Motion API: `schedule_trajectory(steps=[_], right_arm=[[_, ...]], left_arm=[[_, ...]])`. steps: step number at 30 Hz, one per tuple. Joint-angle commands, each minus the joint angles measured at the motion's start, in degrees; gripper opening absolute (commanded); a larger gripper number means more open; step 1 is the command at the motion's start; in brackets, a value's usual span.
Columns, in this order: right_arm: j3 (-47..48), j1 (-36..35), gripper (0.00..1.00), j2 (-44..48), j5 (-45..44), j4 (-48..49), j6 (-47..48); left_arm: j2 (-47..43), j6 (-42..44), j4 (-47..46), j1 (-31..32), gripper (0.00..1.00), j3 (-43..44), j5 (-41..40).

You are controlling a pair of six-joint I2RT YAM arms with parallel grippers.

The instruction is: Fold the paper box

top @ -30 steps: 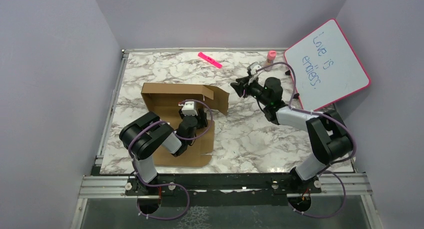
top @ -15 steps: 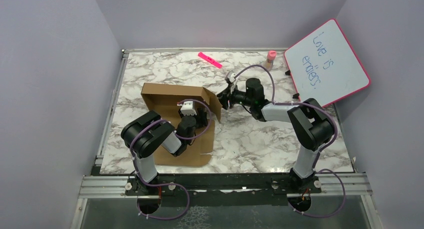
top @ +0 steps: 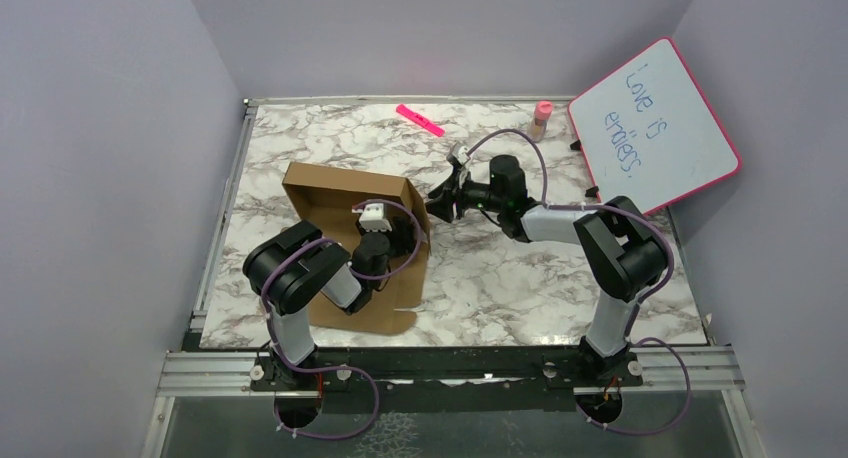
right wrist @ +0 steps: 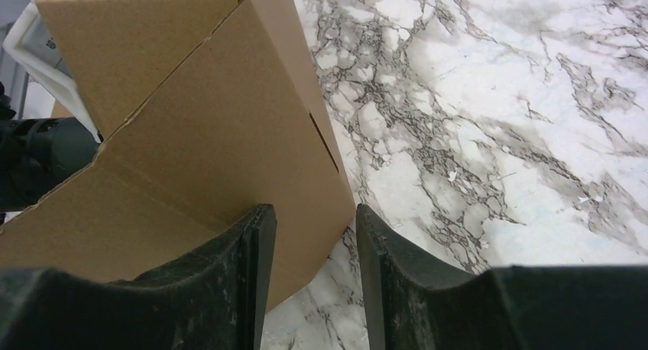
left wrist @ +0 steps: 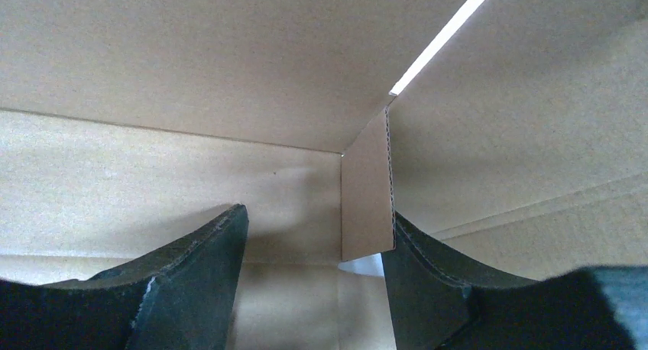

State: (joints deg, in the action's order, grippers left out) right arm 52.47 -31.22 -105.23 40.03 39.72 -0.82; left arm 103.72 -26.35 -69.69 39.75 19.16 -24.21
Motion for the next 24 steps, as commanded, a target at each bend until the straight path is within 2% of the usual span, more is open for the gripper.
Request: schedule_trajectory(steps=[1, 7, 16, 24], right_arm=[[1.9, -1.2, 0.49, -0.5, 2.0, -0.6, -3.0], [-0.8, -1.2, 0.51, 1.8, -4.2, -4.1, -2.8], [-13.8, -1.2, 0.54, 16.8, -19.0, -5.9, -4.2], [-21.9, -3.5, 0.55, 25.3, -19.1, -3.7, -6.1]], left_arm=[[0.5, -1.2, 2.1, -0.1, 0.64, -1.2, 3.2], [0.5, -0.8, 2.0, -0.1, 0.64, -1.7, 2.6], [1.2, -1.1, 1.9, -0.2, 0.64, -1.8, 2.2], [2.7, -1.9, 0.9, -0.2, 0.63, -1.5, 3.3]])
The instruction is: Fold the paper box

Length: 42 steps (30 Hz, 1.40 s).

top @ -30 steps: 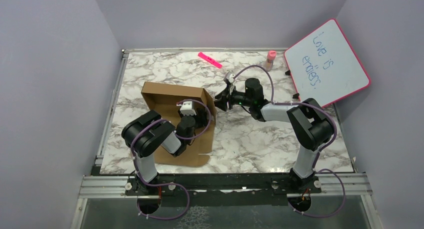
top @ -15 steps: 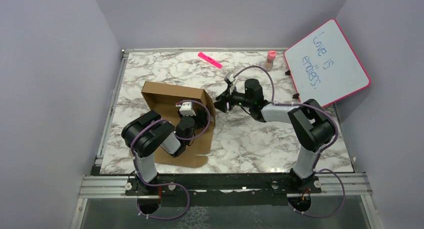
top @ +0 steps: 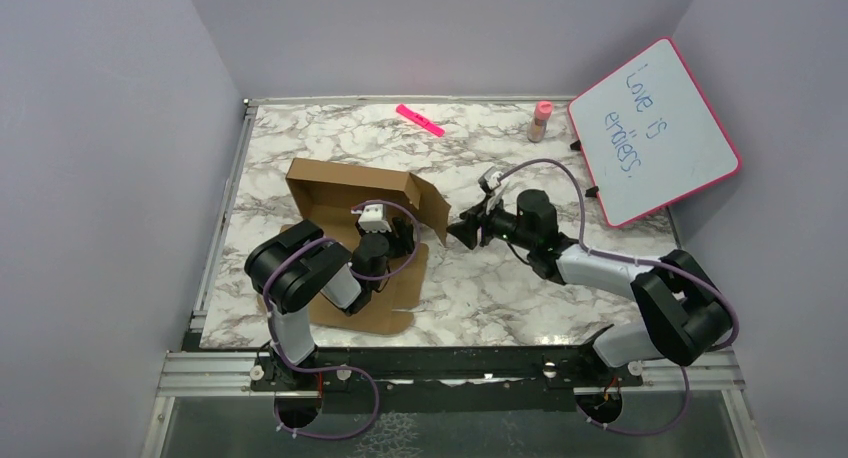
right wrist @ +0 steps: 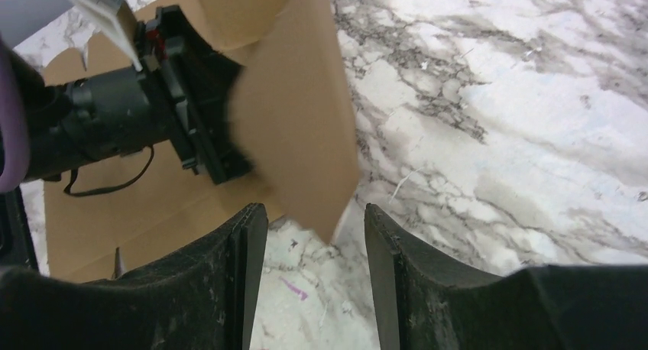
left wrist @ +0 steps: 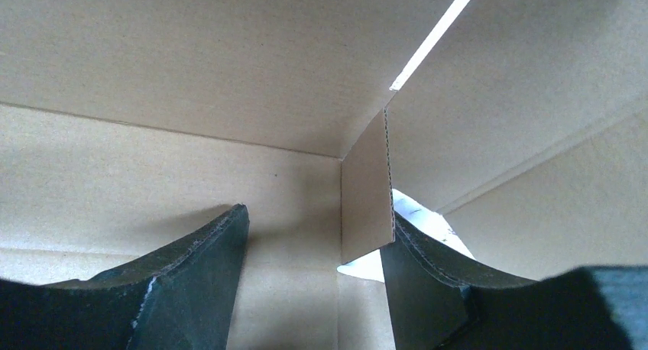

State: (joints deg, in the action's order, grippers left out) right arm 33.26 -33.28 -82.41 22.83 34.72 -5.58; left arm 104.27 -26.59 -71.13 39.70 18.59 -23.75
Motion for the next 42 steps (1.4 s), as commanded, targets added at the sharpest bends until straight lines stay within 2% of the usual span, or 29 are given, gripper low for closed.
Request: schedule_trajectory(steps=[1, 6, 12, 17, 25, 29, 35, 42], right_arm=[[-3.2, -1.7, 0.55, 2.7, -1.3, 1.8, -1.4], [-4.8, -2.4, 0.56, 2.6, -0.5, 5.9, -3.5], [-4.4, -3.0, 0.57, 0.2, -9.2, 10.0, -3.8], [-2.1, -4.0, 0.49, -2.2, -9.3, 9.4, -3.3], [-1.8, -8.4, 0.12, 0.0, -14.4, 5.8, -6.4], [-0.5, -11.2, 0.02, 1.4, -19.3, 2.0, -7.4], [2.0, -15.2, 0.02, 2.8, -27.9, -3.1, -9.4], [3.5, -19.2, 0.02, 1.2, -31.3, -4.1, -13.2]], left_arm=[[2.2, -1.7, 2.3, -0.2, 0.63, -0.9, 2.9], [1.8, -1.9, 2.0, -0.2, 0.63, -1.2, 2.8], [1.5, -1.7, 1.7, -0.2, 0.63, -1.6, 2.7], [1.5, -1.8, 1.5, -0.2, 0.63, -1.6, 2.9], [2.6, -2.3, 1.2, -0.2, 0.63, -1.3, 3.4], [3.7, -3.3, 0.0, -0.2, 0.63, -1.6, 3.4], [4.8, -3.8, -1.1, -0.2, 0.61, -1.6, 3.9], [5.0, -4.0, -2.0, -0.2, 0.61, -1.6, 4.9]])
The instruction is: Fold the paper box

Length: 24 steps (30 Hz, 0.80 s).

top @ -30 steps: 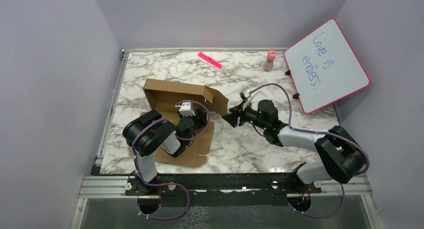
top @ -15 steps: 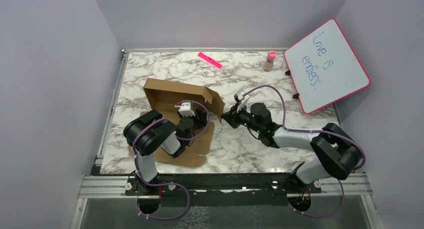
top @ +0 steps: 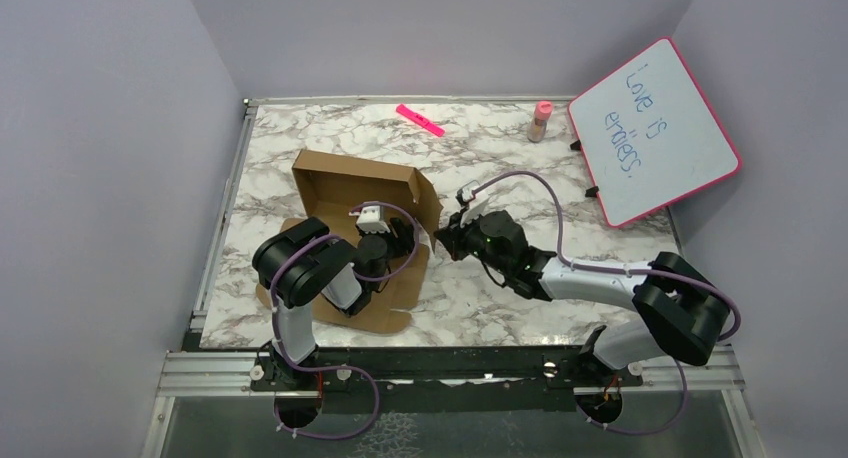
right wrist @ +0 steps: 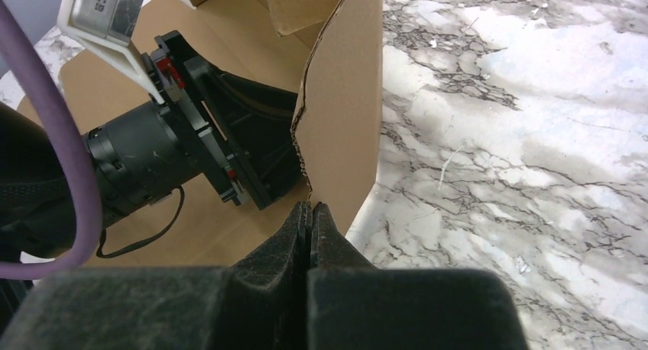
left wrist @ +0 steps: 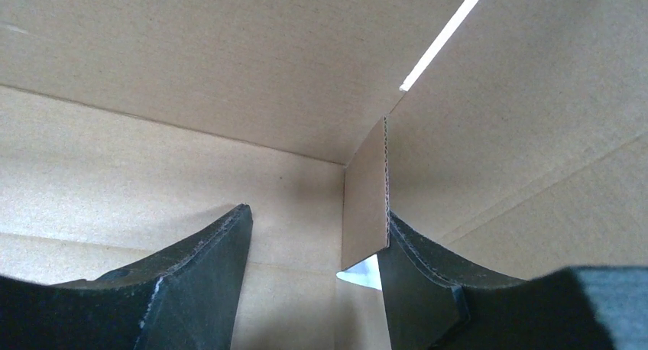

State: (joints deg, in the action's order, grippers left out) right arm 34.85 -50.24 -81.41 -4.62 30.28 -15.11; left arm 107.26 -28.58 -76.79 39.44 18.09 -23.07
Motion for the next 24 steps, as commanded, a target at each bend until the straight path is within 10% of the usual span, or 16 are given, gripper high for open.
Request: schedule_trajectory(steps=[1, 24], right_arm=[[1.9, -2.7, 0.02, -0.3, -3.9, 0.9, -4.1], [-2.4, -3.9, 0.33, -3.8, -2.2, 12.6, -3.7]], left_arm=[[2.2, -2.0, 3.7, 0.0, 0.61, -1.1, 4.4], [2.6, -1.4, 1.5, 0.0, 0.60, -2.2, 4.4]])
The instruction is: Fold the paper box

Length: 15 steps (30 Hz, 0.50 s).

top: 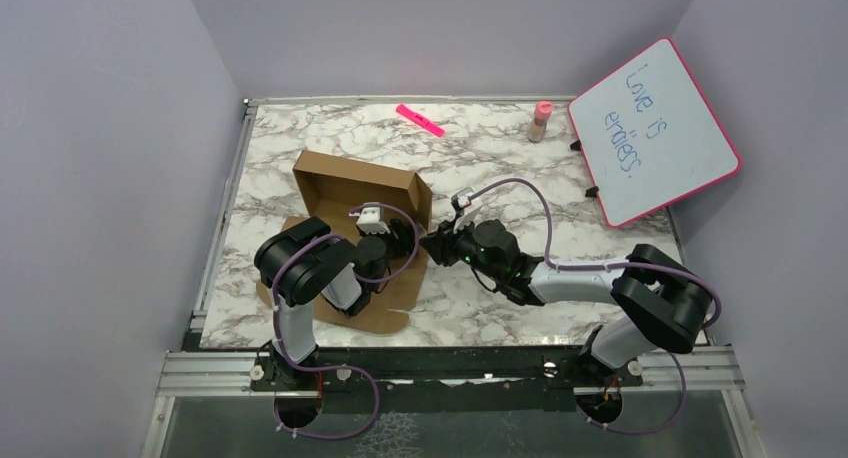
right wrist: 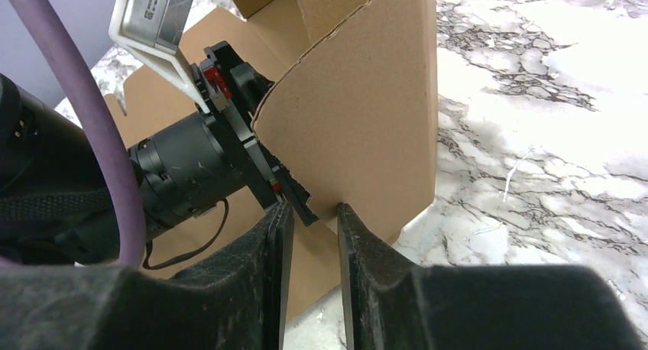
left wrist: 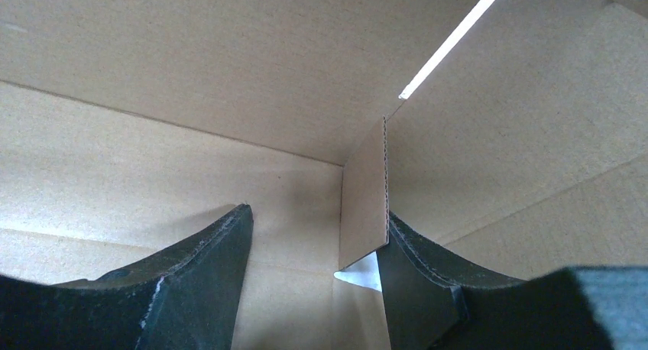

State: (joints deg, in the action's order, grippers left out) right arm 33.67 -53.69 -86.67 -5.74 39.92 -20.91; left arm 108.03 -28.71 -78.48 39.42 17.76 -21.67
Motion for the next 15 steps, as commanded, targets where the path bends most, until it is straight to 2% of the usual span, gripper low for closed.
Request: schedule_trajectory(steps=[1, 7, 15], right_arm=[[-1.4, -0.4, 0.35, 2.3, -1.3, 2.7, 2.8], [-2.1, -0.4, 0.45, 6.2, -0.8, 1.4, 6.6], [-4.1, -0.4, 0.50, 13.3, -4.0, 1.2, 12.2]], left_arm=[[1.7, -1.2, 3.2, 0.0, 0.60, -1.9, 3.0], [1.7, -1.2, 3.1, 0.0, 0.60, -2.0, 2.9], [1.7, -1.1, 3.1, 0.0, 0.61, -1.9, 3.1]])
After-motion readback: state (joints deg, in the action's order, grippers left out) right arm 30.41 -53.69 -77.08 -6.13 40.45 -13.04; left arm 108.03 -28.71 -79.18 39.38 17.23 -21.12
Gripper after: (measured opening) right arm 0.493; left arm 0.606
